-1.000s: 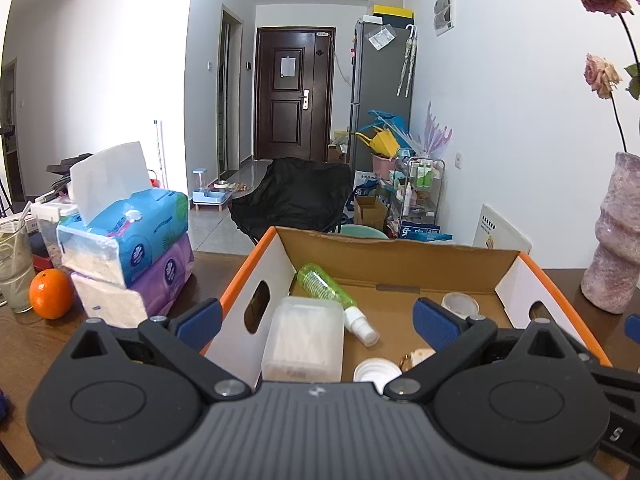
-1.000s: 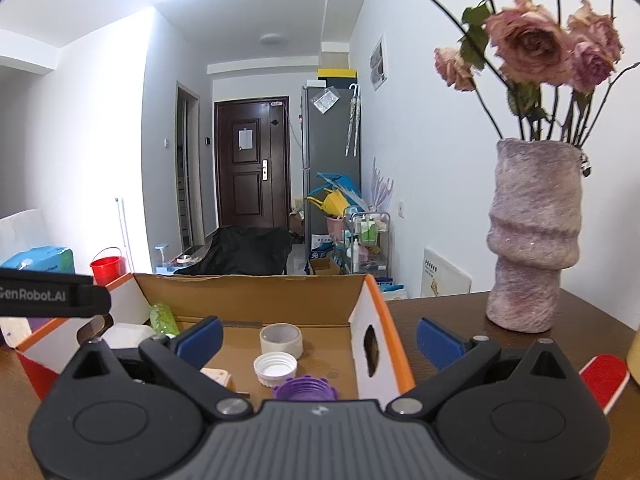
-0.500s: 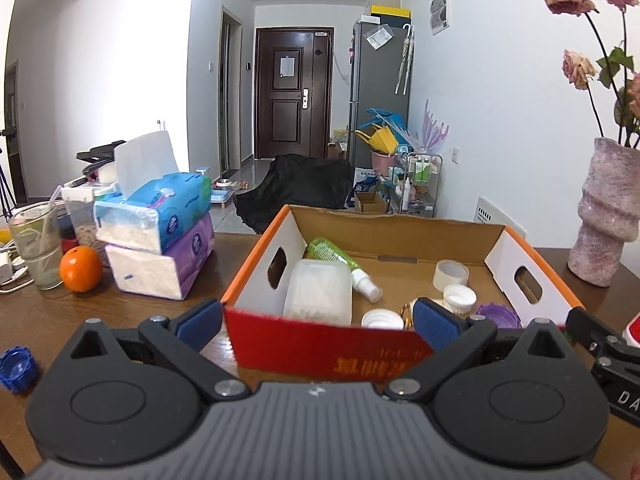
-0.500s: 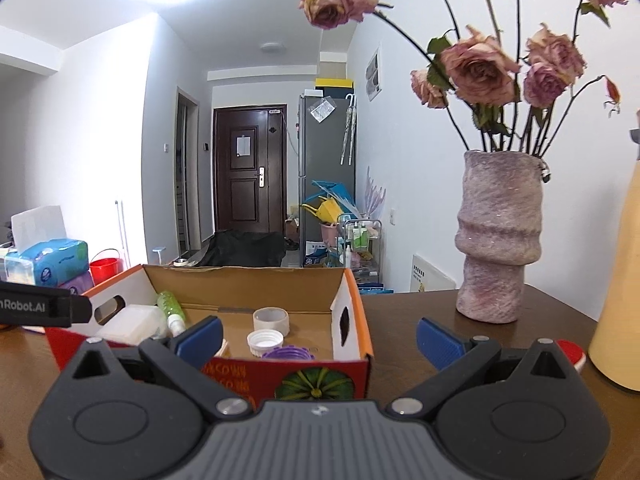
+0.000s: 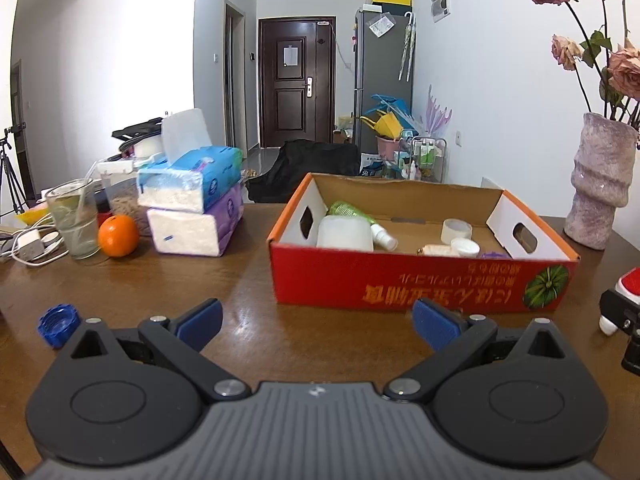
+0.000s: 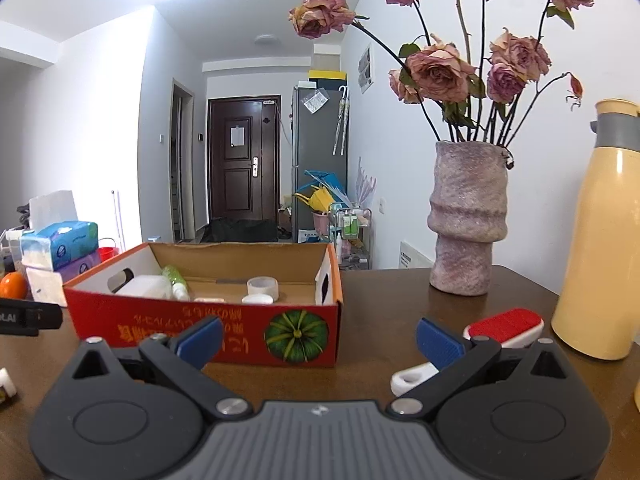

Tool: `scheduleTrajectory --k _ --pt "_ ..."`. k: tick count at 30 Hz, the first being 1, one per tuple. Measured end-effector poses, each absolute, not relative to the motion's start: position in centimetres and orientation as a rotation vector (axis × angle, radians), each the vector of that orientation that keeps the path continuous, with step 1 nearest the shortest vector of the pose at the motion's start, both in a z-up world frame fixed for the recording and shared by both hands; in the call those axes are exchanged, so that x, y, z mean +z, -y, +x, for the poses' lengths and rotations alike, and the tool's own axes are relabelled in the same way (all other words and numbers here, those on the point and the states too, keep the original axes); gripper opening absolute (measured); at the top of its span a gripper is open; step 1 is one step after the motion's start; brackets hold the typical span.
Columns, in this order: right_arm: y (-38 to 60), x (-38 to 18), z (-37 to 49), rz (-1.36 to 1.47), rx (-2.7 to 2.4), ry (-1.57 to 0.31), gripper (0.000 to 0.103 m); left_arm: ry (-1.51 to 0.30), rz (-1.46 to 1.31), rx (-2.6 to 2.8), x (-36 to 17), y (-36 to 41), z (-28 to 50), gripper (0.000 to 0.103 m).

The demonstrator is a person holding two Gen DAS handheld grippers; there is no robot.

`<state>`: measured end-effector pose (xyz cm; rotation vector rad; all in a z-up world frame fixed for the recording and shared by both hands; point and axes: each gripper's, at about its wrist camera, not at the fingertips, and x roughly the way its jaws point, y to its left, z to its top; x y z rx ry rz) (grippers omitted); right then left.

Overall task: Organize rigid objects
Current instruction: 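Withdraw both tools from the box toward the white spray bottle and lint brush, then close the left tool on the white spray bottle while the right tool grasps the red lint brush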

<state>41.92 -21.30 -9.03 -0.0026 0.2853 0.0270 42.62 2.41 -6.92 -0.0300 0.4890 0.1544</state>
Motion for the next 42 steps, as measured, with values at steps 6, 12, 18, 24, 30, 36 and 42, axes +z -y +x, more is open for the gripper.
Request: scheduleTrajectory --k 6,12,18,24,30,36,42 --pt "21.6 -9.2 39.4 -0.016 0.022 -0.301 0.103 -0.5 -0.019 0.15 -7.2 -3.0 39.8 0.103" --pt "21.8 -9.6 36.9 -0.031 0.016 -0.317 0.103 -0.51 -0.007 0.141 -7.4 -3.6 37.0 0.103" --pt "22.2 -10.0 34.8 -0.044 -0.002 -0.339 0.103 -0.523 0.001 0.143 -7.8 -4.7 34.5 0.103" --pt "23.1 -10.5 33.1 -0.037 -0.016 -0.385 0.103 -0.541 -0.005 0.149 -8.4 -6.7 32.3 0.103" --pt "23.9 -11.1 32.1 -0.034 -0.051 -0.425 0.103 -0.56 -0.033 0.157 -8.8 -8.7 31.6 0.103" --pt "24.3 -11.2 32.0 -0.015 -0.074 -0.424 0.103 -0.593 -0.04 0.152 -9.5 -9.5 32.4 0.103" --pt "24.6 -11.1 32.0 0.001 -0.073 -0.425 0.103 -0.611 -0.023 0.15 -10.2 -9.5 33.7 0.102"
